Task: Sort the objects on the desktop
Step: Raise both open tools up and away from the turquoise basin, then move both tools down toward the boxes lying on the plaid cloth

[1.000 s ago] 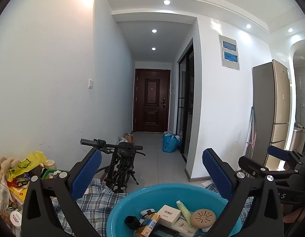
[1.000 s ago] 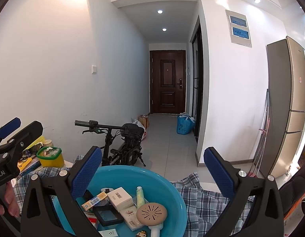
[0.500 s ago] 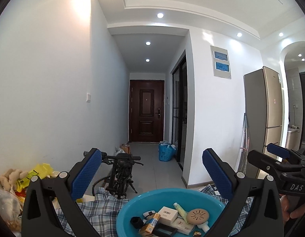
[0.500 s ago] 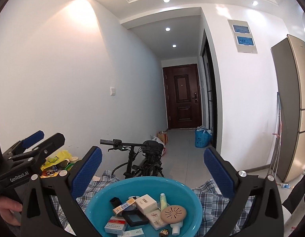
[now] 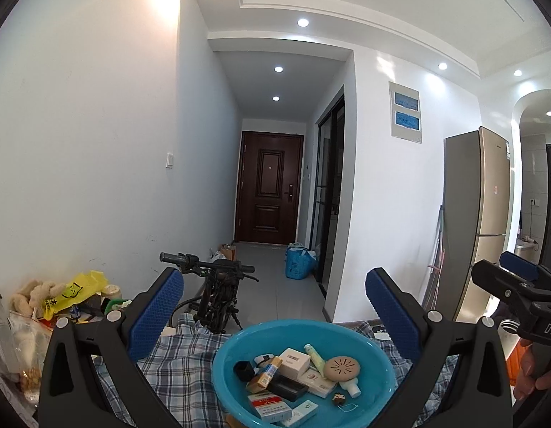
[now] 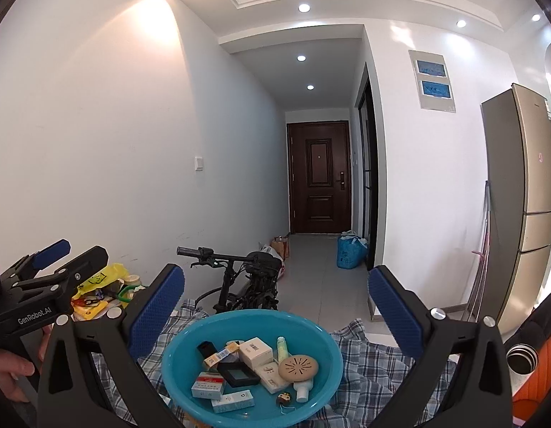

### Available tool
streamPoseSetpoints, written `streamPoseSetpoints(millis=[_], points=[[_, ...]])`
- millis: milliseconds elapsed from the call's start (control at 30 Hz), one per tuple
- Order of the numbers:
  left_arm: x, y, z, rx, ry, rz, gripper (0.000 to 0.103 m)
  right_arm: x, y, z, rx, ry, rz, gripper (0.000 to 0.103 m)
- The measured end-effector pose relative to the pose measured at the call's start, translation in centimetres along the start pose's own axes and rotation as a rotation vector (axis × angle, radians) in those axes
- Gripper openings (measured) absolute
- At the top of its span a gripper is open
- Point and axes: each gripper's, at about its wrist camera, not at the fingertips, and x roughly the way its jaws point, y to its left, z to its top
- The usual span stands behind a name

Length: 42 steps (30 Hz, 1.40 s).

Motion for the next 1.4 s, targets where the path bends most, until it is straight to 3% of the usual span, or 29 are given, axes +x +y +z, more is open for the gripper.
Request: streamPoseSetpoints(millis=[300,400,533,867,933,1067,1400], points=[[-5.7,-1.5,-0.4,0.041,0.013,-0.019,0.103,-5.7,0.9,-0.7,-0.004,-0.001,0.013,0.103],[-6.8,-1.1,-0.6,0.011,0.024,-0.005,0.103,-6.6,1.2,-1.1,0.006,0.006,0.011,0.103],[-7.5,-0.6,-1.1,-0.022,0.021,-0.045,0.103,-8.1,1.3,-2.2,-0.016,-0.029,-0.003,0.103],[-7.4,-1.4,-6.7,0.099,0.084,-0.016,0.103,-7.5,-0.1,-6.3,0.022,0.005,-0.057,0.103],[-7.2,-1.3,-7.7,0.097,0.085,0.022,0.103,-6.7,0.1,-7.1,0.022,0.037,-0.048,0.103],[-6.0,-0.7,-10.0,0.071,0.13,0.027,0.103,-5.8,0.5,-9.6,0.032,0.08,-0.034,0.103],[-2.7,0.4,-17.1,0.035,0.331,0.048,0.103,-3.6,0.8,-16.5,0.059,0.272,-0.049,0.103]])
